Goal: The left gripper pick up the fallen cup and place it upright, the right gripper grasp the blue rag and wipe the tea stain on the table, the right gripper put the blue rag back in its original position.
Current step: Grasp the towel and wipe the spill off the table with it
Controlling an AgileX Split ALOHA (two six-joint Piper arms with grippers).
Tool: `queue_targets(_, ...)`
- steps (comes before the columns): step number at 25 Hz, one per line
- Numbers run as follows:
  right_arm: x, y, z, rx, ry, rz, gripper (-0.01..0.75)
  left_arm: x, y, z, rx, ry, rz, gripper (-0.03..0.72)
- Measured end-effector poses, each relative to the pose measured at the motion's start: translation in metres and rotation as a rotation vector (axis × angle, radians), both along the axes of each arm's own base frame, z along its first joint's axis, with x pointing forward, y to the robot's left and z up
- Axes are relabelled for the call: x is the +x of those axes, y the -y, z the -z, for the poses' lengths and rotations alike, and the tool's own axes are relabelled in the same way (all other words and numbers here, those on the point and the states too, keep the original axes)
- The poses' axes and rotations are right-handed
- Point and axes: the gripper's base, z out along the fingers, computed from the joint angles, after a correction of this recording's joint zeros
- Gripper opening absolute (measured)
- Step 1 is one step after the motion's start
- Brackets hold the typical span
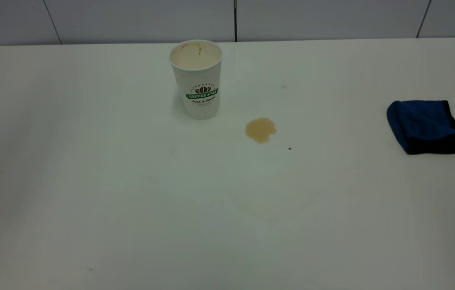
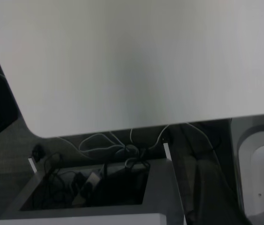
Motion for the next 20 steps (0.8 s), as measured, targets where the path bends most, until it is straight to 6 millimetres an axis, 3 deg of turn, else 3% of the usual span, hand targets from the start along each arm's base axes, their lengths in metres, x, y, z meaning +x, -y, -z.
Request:
queue_targets(3,0.000,0.000,0.000,0.000,0.000,0.000,0.509,-0.042,-0.014,-0.005,-0.006,0.036,-0.015,0.346)
queue_targets(12,0.000,0.000,0.000,0.000,0.000,0.000,0.509,-0.151,-0.052,0.019,-0.102,0.201,-0.190,0.346)
queue_targets(20,0.000,0.000,0.000,0.000,0.000,0.000,0.509,-0.213,-0.054,0.013,-0.198,0.542,-0.213,0.346)
